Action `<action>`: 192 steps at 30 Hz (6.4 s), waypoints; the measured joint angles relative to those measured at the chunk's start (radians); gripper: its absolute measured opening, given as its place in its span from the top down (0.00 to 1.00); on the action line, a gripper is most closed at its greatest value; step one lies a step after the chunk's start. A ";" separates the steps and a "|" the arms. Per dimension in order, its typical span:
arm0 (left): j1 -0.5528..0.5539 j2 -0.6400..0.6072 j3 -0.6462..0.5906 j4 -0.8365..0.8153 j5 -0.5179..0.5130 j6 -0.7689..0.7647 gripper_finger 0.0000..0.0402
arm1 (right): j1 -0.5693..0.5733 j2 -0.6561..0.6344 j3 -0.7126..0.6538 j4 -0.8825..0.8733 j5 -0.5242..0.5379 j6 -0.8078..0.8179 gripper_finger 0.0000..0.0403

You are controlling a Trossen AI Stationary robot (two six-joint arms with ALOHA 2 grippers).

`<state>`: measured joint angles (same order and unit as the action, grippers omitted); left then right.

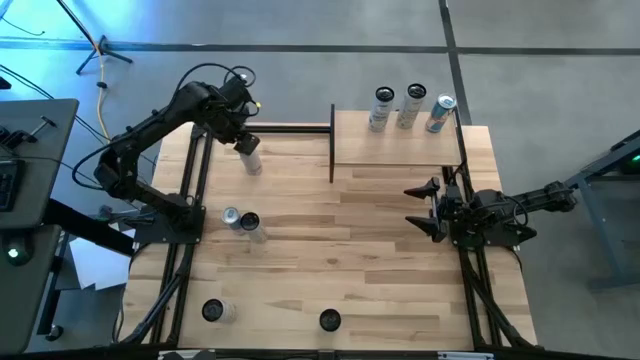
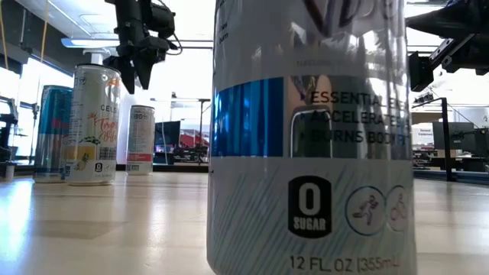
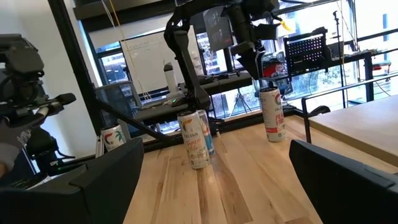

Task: Place canned beverage on shelf
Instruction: Put the top white pink soda can on the shelf

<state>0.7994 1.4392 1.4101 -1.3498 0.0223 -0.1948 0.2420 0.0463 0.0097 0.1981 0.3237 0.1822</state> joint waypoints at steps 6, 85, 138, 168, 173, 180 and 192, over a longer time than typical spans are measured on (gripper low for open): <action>0.000 0.070 0.000 0.017 0.014 0.063 0.44 | 0.000 0.000 0.000 0.000 0.001 0.000 0.03; -0.007 0.225 0.060 -0.080 -0.054 0.020 0.25 | 0.000 0.000 0.000 0.000 0.005 0.000 0.03; 0.000 0.254 0.089 -0.002 -0.064 0.007 0.16 | 0.000 0.000 0.000 0.000 0.001 0.000 0.03; -0.075 0.291 0.098 -0.095 -0.032 0.372 0.46 | 0.000 0.000 0.000 0.000 0.005 0.000 0.03; -0.148 0.292 0.151 -0.145 -0.020 0.550 0.46 | 0.000 0.000 0.000 0.000 0.005 0.000 0.03; -0.268 0.291 0.232 -0.168 -0.124 0.775 0.46 | 0.000 0.000 0.000 0.000 0.004 0.000 0.03; -0.412 0.290 0.253 -0.044 -0.097 1.356 0.46 | 0.000 0.000 0.000 0.000 0.000 0.000 0.03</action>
<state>0.3872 1.7290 1.6634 -1.3941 -0.0748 1.1608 0.2419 0.0462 0.0097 0.1979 0.3241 0.1823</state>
